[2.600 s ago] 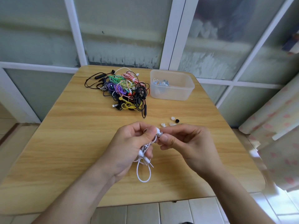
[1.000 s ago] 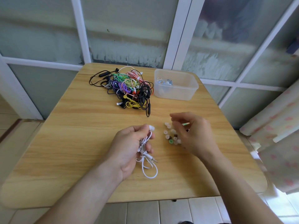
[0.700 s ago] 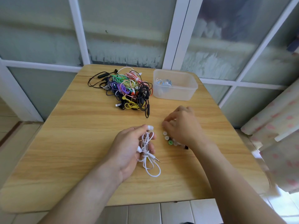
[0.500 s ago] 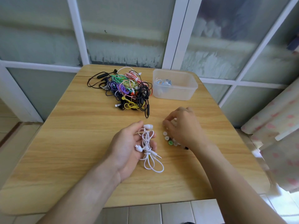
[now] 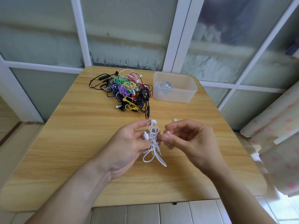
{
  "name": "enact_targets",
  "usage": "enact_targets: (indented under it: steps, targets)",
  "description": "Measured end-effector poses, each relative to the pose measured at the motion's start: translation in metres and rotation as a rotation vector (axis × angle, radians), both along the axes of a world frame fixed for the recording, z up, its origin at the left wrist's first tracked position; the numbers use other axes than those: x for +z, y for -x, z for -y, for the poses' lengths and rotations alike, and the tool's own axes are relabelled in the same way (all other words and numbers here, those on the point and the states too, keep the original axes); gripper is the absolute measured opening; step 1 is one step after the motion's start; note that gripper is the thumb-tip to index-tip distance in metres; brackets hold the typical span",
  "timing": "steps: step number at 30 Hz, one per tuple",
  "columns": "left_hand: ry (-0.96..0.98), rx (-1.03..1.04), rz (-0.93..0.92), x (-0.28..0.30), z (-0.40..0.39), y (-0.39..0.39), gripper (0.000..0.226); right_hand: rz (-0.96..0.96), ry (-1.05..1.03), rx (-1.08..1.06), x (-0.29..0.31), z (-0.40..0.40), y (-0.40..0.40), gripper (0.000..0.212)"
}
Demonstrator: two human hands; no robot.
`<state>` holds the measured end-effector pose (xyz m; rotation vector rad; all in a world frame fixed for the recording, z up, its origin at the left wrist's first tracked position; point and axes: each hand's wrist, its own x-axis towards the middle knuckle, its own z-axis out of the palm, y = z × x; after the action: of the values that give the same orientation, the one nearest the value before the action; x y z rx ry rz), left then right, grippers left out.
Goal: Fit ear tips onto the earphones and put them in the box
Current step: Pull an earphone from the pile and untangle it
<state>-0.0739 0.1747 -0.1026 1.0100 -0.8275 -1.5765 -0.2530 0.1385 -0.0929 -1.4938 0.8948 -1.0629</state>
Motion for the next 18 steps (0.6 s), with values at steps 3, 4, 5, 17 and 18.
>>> enact_targets:
  steps: [3, 4, 5, 17, 18]
  targets:
    - [0.05, -0.037, 0.077, -0.002, -0.001, -0.003, 0.053, -0.056, 0.023, 0.034, -0.004, 0.001, -0.001, 0.029]
    - [0.062, -0.044, 0.1, -0.003, -0.001, -0.003, 0.051, -0.08, 0.034, 0.038, -0.005, 0.001, 0.0, 0.03]
    - [0.069, -0.043, 0.121, -0.003, 0.0, -0.004, 0.049, -0.1, 0.043, 0.042, -0.006, 0.001, 0.0, 0.029]
    - [0.101, -0.024, 0.828, -0.002, 0.0, -0.014, 0.028, -0.11, -0.103, -0.006, -0.007, 0.0, -0.001, 0.029]
    - [0.112, -0.038, 0.862, -0.002, 0.0, -0.015, 0.024, -0.129, -0.146, 0.028, -0.009, 0.001, -0.001, 0.033]
